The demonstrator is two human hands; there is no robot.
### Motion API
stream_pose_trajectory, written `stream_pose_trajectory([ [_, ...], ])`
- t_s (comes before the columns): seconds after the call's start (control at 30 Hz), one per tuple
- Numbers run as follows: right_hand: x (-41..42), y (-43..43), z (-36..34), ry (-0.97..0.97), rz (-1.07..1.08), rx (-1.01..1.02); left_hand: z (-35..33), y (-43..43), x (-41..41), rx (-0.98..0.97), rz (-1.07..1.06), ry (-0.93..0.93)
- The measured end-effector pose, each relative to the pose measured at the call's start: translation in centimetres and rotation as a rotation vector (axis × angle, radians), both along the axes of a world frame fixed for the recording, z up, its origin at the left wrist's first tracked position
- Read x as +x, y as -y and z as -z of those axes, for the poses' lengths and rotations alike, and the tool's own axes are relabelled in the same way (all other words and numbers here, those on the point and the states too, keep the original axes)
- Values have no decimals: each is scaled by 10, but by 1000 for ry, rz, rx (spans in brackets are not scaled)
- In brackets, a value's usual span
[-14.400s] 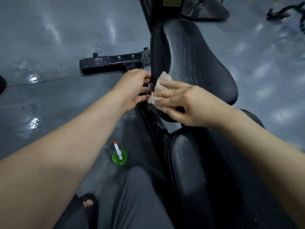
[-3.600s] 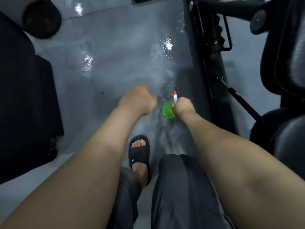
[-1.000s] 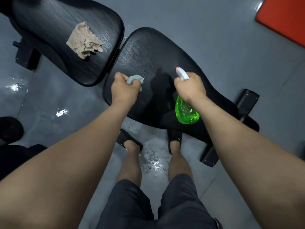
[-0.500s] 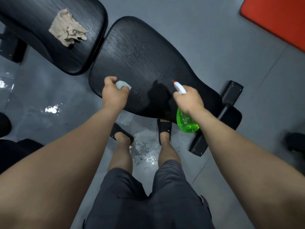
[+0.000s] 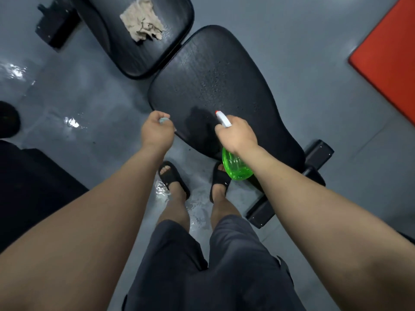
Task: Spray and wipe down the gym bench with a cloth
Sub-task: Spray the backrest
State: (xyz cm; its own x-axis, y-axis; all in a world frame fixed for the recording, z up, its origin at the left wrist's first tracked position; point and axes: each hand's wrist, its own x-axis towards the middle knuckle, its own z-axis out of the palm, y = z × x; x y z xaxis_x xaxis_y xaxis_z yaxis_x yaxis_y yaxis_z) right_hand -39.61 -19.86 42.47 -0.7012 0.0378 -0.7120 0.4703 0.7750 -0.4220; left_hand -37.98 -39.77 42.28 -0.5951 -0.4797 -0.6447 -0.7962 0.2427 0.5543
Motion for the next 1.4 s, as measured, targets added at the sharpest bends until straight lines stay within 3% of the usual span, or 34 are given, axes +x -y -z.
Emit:
stream_pose_trajectory([
  [0.2, -9, 20, -6, -109, 203, -55, -2, 17, 18, 20, -60, -18],
  [0.43, 25, 44, 1, -34, -4, -35, 0, 40, 47, 6, -4, -6],
  [0.63, 74, 43, 3, 15, 30, 18, -3, 52, 77, -17, 83, -22],
  [1.1, 154, -46, 13, 58, 173, 163, 6, -1, 118, 44, 194, 37],
  [1.4, 134, -83, 40, 12, 254, 119, 19, -52, 107, 0, 252, 52],
])
